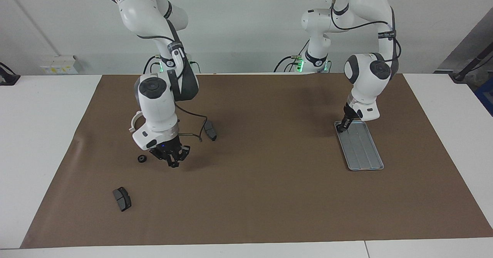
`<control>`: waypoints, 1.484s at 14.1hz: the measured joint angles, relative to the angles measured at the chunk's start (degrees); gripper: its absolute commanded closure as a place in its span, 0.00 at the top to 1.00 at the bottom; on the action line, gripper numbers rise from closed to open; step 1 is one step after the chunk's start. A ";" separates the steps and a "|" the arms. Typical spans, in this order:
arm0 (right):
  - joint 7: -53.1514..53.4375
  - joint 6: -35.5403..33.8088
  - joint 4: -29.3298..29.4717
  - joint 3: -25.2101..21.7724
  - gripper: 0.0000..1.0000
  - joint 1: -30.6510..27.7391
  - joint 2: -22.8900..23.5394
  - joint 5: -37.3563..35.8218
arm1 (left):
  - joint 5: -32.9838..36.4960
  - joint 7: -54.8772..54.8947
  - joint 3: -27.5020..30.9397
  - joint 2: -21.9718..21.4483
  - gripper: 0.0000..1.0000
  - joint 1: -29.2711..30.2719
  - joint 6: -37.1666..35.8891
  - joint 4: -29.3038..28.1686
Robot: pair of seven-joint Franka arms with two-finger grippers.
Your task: Place bearing gear from tray to pile
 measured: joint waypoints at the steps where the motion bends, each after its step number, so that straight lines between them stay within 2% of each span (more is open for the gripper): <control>1: -2.01 1.25 -0.86 -0.88 0.00 -0.18 0.54 0.48 | 0.00 0.00 0.00 0.00 0.10 0.00 0.03 -0.01; 5: -5.12 5.26 -1.45 -2.17 0.00 -0.68 3.34 6.08 | 0.00 0.00 0.00 0.10 0.10 0.00 0.98 1.44; 8: -7.05 6.94 -1.45 -2.67 0.00 -0.67 4.66 6.26 | 0.00 0.05 -0.41 1.46 0.10 -0.30 -0.19 7.79; 9: -7.58 7.03 -1.45 -3.02 0.29 -0.69 4.68 6.26 | 0.01 0.12 -0.55 2.30 0.10 -1.18 -0.65 10.10; 10: -7.94 7.05 -1.43 -3.28 0.79 -0.69 4.68 6.27 | 0.01 0.12 -0.69 3.30 0.10 -2.88 -0.75 12.33; 11: -8.00 7.06 -1.42 -3.36 1.00 -0.69 4.68 6.27 | 0.01 0.10 -0.80 4.21 0.10 -4.98 -0.76 14.04; 16: -8.00 6.47 -0.45 -3.36 1.00 -0.64 3.61 6.27 | 0.21 0.01 -1.27 6.50 0.06 -17.71 -0.69 17.89; 19: -8.00 -0.10 1.47 -3.12 1.00 -0.46 -0.45 6.27 | 0.47 0.16 -1.46 9.23 0.06 -25.46 -0.69 20.90; 21: -7.85 -3.77 2.27 -2.40 1.00 -0.16 -3.23 6.36 | 0.51 0.15 -1.52 13.49 0.06 -30.03 -0.63 24.53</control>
